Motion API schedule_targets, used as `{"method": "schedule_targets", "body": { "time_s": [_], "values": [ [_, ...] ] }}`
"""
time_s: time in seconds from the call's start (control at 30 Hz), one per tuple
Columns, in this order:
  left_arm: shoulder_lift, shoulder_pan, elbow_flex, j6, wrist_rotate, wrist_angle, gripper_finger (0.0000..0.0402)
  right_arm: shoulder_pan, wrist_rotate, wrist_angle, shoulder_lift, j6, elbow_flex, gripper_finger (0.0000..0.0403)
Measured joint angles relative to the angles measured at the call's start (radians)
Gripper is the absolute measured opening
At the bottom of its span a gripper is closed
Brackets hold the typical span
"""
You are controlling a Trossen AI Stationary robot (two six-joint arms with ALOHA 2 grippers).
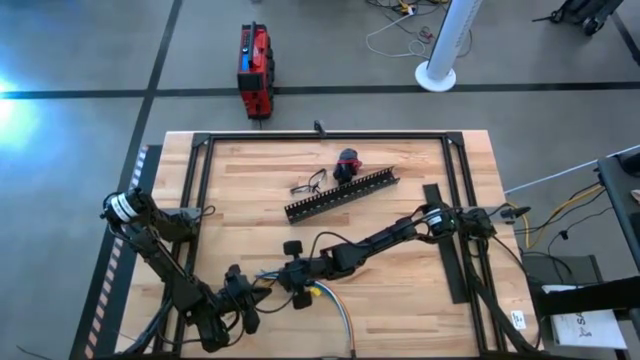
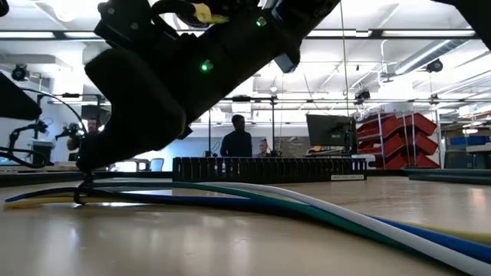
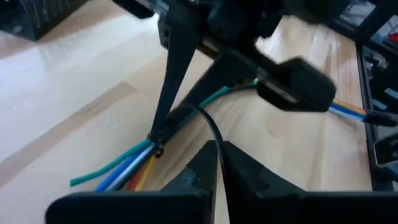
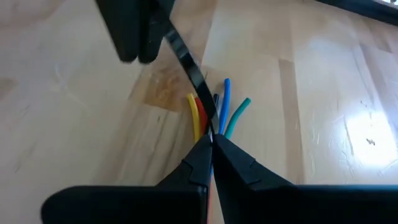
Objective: Ziptie cables
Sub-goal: Wrap the cable wires with black zip tie
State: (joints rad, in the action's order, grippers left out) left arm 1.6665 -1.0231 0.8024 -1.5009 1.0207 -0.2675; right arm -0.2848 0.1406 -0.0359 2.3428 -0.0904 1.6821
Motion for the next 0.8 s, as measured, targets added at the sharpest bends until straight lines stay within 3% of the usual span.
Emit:
{"method": "schedule_targets", "body": {
  "time_s": [0.17, 0.37, 0.53, 0.8],
  "values": [
    [0.000, 0.003, 0.000, 0.000, 0.033, 0.005, 0.0005, 0.004, -0.009, 0.008, -0.001, -0.041, 0.000, 0.0000],
    [-0.017, 0.003, 0.000, 0.015, -0.067, 0.010, 0.0003, 0.009, -0.010, 0.012, -0.001, -0.060, 0.007, 0.0000],
    [-0.032, -0.001, 0.000, 0.204, -0.183, -0.029, 0.0006, 0.007, -0.014, 0.006, -0.001, -0.077, 0.007, 0.0000],
    [-0.033, -0.006, -0.096, 0.128, -0.150, -0.036, 0.0003, -0.019, -0.097, 0.001, -0.001, -0.094, 0.008, 0.0000]
  ]
}}
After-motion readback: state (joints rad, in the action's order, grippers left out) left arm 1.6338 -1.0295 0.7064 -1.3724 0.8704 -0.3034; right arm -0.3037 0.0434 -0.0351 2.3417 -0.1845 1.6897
